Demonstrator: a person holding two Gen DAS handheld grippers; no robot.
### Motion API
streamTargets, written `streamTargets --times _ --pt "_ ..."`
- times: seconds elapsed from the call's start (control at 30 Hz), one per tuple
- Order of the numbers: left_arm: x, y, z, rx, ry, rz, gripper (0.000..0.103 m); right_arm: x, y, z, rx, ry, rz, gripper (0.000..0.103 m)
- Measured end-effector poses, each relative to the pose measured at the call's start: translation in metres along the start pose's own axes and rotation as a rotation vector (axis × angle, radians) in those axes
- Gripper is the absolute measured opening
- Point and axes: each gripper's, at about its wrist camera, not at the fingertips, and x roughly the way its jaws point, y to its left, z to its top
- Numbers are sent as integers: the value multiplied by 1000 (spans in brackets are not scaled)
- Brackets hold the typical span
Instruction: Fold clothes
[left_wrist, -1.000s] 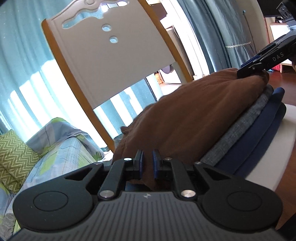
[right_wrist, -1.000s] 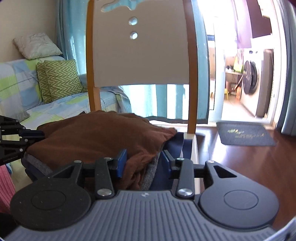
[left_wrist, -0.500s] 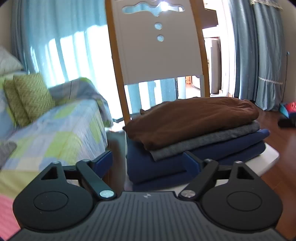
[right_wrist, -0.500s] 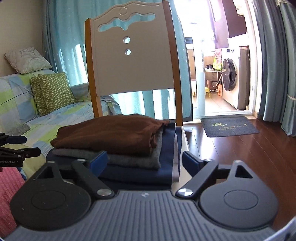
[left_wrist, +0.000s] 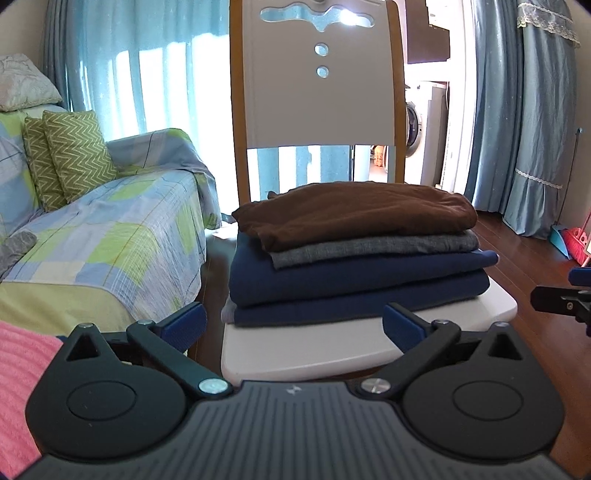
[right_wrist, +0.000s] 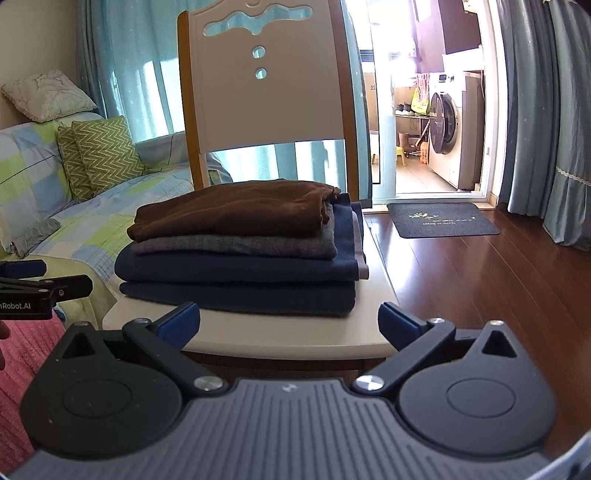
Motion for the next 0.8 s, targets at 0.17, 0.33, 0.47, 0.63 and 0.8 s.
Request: streamTargets --times 0.17,0.33,0.47,0.63,0.8 --pt "-3 -4 -3 -5 29 8 102 1 9 -4 -18 14 17 102" --pt "-3 1 -3 -49 37 32 102 1 12 -6 -19 24 27 102" --pt "-2 2 -5 -54 47 35 102 2 12 -8 -15 32 26 102" --pt "2 0 -8 -56 59 25 102 3 14 -9 -18 34 28 102" --pt "5 -3 -9 -60 62 3 102 4 17 -11 -30 38 28 102"
